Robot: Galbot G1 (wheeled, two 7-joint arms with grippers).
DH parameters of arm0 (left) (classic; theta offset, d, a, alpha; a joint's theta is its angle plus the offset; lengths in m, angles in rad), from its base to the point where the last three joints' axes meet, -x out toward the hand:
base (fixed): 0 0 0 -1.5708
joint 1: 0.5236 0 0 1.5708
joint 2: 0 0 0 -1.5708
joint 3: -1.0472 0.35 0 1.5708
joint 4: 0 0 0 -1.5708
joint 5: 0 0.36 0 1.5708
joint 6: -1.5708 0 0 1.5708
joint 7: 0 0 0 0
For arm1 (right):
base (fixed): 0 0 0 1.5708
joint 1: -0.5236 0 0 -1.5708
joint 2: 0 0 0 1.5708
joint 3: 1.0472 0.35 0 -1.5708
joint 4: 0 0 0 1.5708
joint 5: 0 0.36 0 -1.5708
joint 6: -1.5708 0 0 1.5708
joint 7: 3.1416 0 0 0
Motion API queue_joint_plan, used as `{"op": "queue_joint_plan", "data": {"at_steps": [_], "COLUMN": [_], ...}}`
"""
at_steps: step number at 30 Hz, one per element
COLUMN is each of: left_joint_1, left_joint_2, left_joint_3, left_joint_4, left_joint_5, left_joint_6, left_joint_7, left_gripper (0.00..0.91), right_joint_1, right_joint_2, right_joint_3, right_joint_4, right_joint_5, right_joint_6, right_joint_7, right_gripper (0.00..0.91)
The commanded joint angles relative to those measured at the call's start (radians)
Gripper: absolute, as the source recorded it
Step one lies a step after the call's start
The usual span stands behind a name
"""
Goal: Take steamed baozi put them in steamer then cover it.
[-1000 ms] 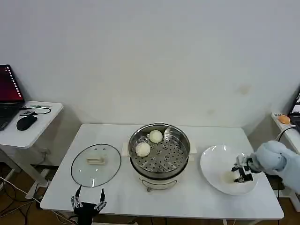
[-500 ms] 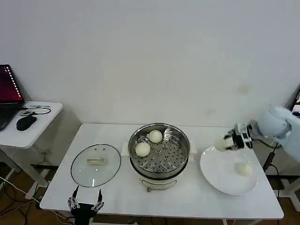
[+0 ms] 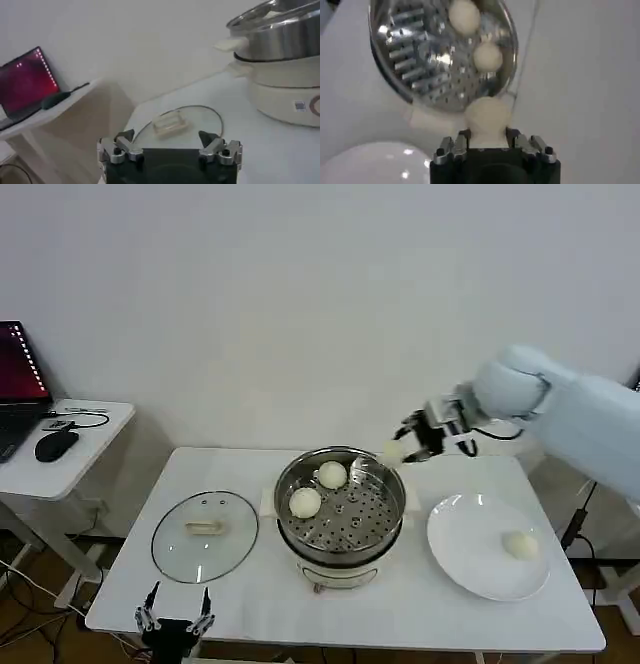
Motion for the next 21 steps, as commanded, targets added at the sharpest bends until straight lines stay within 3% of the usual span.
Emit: {"op": "queue_joint_plan", "data": {"at_steps": [1, 5, 8, 11, 21], "left_joint_1": [0.010, 0.011, 0.010, 0.008, 0.002], "left_joint_2": [-0.005, -0.012, -0.017, -0.018, -0.021], "left_joint_3": [-0.012, -0.013, -0.013, -0.014, -0.015], "left_joint_4": [-0.031, -0.032, -0.028, -0.025, -0.020], "left_joint_5": [-0.031, -0.030, -0.030, -0.030, -0.032], "left_joint_6": [0.003, 0.002, 0.001, 0.001, 0.001], "left_joint_7": [0.000, -0.002, -0.003, -0.003, -0.005], "left_gripper": [0.907, 0.907, 0.907, 0.907, 0.907], "right_joint_1": [0.095, 0.095, 0.080, 0.066, 0.012], "right_joint_2": [0.181, 0.202, 0.199, 0.195, 0.202], "right_joint_3": [-0.147, -0.215, -0.244, -0.266, -0.282], "right_joint_4": [0.022, 0.028, 0.045, 0.048, 0.037], "right_joint_5": [0.020, -0.017, -0.032, -0.109, -0.184], "right_joint_6": [0.169, 0.242, 0.264, 0.310, 0.364], "right_joint_7": [-0.018, -0.016, -0.015, -0.016, 0.018], "right_gripper": [0.494, 0.494, 0.554, 0.544, 0.554]}}
